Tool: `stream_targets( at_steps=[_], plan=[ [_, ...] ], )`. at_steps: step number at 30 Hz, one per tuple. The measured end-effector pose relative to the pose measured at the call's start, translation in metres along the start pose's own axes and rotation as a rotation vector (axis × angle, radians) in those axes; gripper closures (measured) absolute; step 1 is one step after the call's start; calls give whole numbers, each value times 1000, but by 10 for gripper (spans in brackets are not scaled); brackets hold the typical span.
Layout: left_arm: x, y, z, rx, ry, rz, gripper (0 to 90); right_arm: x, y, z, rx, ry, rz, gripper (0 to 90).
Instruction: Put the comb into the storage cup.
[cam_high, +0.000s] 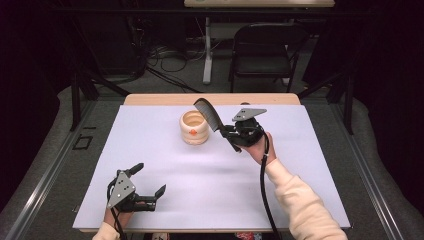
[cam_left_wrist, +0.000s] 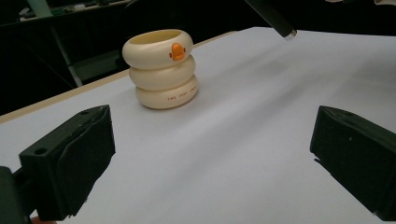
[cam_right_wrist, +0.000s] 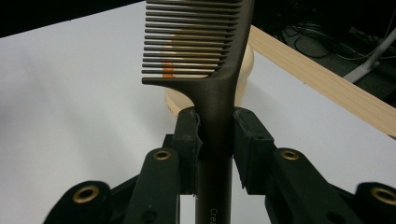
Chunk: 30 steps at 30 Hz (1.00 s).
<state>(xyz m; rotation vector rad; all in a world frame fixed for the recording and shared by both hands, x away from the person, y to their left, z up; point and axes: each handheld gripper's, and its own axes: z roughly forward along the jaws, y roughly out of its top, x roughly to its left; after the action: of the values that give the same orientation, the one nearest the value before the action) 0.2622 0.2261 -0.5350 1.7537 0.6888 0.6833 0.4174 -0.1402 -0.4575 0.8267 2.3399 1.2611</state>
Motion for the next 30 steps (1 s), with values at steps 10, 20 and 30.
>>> stream_targets(
  at_steps=[10, 20, 30],
  plan=[
    [0, 0, 0, -1, -2, 0, 0, 0, 8, 6, -3, 0, -9, 721],
    [1, 0, 0, -2, -1, -4, 0, -3, 15, 10, -5, -1, -9, 722],
    [1, 0, 0, -1, -1, -1, 0, -4, 22, 14, -5, 3, -14, 722]
  ],
)
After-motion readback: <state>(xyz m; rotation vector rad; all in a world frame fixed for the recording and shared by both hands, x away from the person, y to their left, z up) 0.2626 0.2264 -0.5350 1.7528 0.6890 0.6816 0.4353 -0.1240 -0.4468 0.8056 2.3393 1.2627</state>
